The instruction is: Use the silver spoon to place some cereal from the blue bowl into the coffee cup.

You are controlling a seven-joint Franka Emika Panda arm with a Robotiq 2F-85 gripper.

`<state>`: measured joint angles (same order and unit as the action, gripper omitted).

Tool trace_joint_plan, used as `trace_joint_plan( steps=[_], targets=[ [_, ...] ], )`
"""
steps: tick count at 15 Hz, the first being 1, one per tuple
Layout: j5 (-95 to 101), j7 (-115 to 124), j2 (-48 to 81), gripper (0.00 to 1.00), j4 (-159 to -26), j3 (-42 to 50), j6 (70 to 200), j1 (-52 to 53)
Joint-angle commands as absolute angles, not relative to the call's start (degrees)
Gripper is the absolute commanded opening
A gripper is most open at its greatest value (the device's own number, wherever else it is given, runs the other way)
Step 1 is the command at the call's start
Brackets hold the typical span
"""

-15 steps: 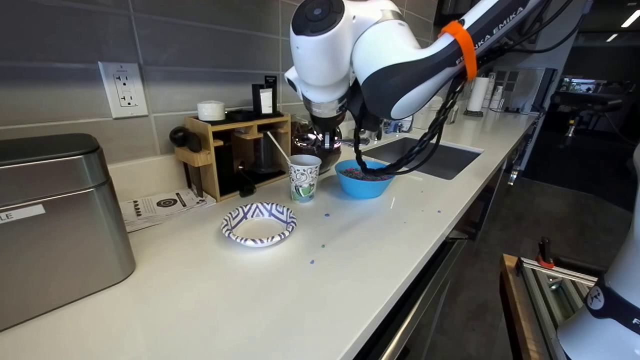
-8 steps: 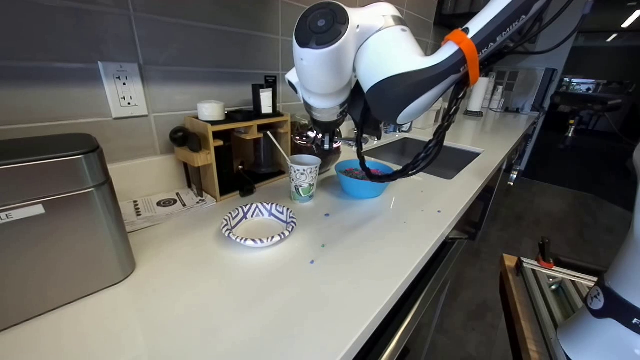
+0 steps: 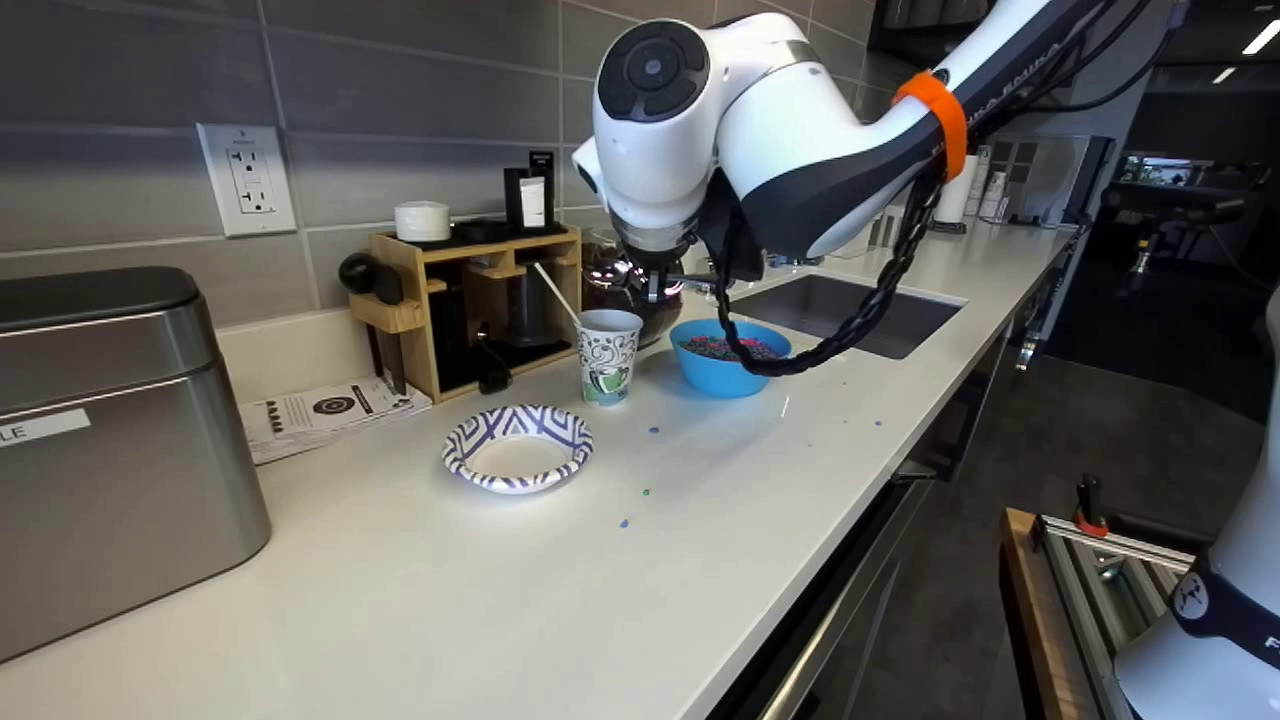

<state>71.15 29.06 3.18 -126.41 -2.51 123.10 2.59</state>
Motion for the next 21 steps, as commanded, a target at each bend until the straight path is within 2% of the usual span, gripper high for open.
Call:
trace_joint_plan(
  steps=[1,6,10,17,21],
  targets=[
    [77.3,34.2,1.6,0.01,-128.8,-2.5,124.5,2.8],
    [83.9,39.3,1.3,0.01,-130.0,-2.9,123.7,2.9],
    [79.0,35.2,0.9,0.01,-129.7,-2.7,124.3,2.3],
    [60.7,8.3,-5.7,0.01,-130.2,0.4,119.7,-0.4],
    [55.7,-2.9,-5.4,0.01,-128.8,2.2,113.3,-1.7]
  ],
)
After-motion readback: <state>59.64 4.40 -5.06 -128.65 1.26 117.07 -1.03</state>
